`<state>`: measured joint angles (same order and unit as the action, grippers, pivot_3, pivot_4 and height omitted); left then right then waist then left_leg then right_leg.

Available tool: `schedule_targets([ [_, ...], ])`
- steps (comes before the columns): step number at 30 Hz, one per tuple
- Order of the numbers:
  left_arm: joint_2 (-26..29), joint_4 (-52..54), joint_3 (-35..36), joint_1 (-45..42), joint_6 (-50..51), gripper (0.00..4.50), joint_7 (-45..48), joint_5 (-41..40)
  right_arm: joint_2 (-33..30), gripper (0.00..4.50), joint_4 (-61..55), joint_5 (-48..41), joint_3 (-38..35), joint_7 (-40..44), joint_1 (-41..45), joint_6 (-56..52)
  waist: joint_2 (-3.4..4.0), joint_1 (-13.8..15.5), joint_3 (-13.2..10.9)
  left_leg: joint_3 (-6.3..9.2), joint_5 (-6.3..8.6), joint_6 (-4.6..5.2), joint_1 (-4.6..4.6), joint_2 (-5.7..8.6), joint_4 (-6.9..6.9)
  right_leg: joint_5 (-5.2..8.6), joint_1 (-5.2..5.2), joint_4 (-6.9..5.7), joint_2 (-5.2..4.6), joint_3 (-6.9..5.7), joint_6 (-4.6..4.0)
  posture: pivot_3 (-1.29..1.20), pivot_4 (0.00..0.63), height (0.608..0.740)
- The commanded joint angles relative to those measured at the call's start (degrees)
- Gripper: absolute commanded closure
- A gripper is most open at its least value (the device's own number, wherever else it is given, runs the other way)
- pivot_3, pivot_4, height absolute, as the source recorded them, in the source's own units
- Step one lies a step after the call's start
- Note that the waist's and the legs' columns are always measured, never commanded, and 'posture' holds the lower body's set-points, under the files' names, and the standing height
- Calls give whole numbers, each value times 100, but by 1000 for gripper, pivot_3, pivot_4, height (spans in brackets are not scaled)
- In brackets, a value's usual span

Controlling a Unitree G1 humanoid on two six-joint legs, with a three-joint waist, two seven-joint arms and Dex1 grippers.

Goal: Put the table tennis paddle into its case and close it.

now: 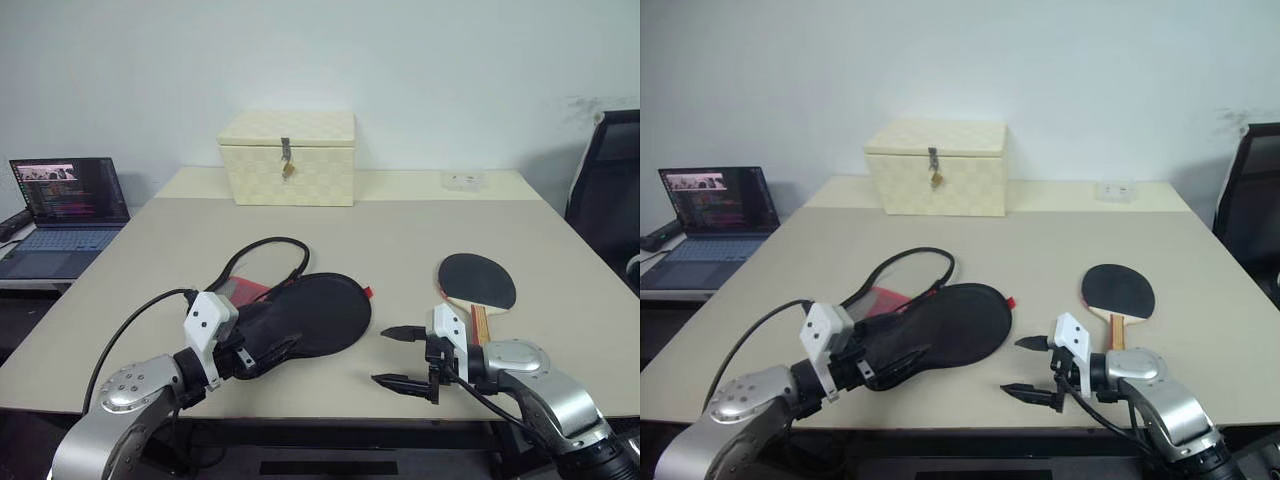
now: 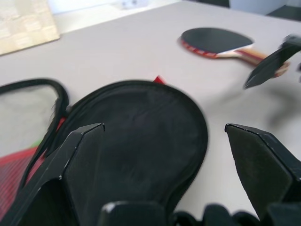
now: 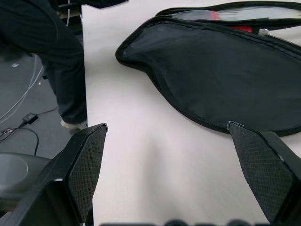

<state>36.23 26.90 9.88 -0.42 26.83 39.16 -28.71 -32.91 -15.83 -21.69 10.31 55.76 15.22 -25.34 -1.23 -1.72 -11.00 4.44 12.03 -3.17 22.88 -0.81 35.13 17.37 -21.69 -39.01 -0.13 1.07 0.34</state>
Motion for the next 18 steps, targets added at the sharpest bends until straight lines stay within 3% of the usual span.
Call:
schedule_targets([
  [1,-96,-88,-24,-109,-370,27,50,116,-33,0,-424,-138,-203,-171,2,-146,0,6,0,1,0,0,1,0,0,0,0,0,-1,-1,0,0,150,740],
  [7,-337,-465,-137,-710,-436,27,166,-41,245,0,-507,-356,-597,-874,316,-691,-2,8,1,2,-3,-3,0,2,6,-1,5,-2,-2,-4,1,0,150,740],
  [12,166,-1155,-21,-1059,-410,27,1015,-150,536,0,-472,-799,-899,-1689,896,-1957,-1,-20,1,-5,-4,-4,-6,7,5,-1,3,-6,7,-2,1,0,150,740],
  [18,992,-1905,219,-1110,-332,27,2092,-321,1299,0,107,-696,-748,-2800,1524,-3284,0,-18,0,1,-4,-5,1,2,-7,-11,-12,-9,21,-3,-33,0,150,740],
])
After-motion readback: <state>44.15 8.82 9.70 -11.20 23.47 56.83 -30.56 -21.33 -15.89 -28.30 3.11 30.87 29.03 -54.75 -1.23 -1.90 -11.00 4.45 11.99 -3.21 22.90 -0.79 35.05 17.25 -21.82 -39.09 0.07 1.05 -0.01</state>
